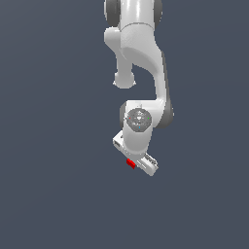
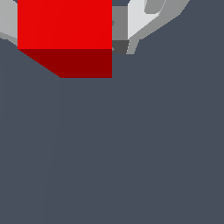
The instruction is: Pick up the red cube and move it to a goal position.
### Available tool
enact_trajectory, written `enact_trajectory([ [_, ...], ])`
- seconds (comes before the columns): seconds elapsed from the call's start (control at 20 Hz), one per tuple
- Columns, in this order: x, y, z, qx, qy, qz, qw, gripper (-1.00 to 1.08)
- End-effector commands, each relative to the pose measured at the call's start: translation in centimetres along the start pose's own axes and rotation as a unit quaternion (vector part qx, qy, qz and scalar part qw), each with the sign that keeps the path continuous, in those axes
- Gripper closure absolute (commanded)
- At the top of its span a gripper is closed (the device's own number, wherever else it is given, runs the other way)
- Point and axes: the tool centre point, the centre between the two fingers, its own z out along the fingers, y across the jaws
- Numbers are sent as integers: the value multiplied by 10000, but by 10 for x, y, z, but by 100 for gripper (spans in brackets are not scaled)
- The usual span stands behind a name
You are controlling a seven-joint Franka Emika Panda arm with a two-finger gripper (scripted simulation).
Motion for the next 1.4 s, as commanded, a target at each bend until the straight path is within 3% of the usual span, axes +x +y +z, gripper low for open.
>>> enact_trajectory([
  [0.0,-5,-1,-21,8,6,-1,10000,108],
  [0.9,-54,-9,-220,5,10,3,10000,108],
  [1.35,-68,-14,-284,5,11,0,10000,108],
])
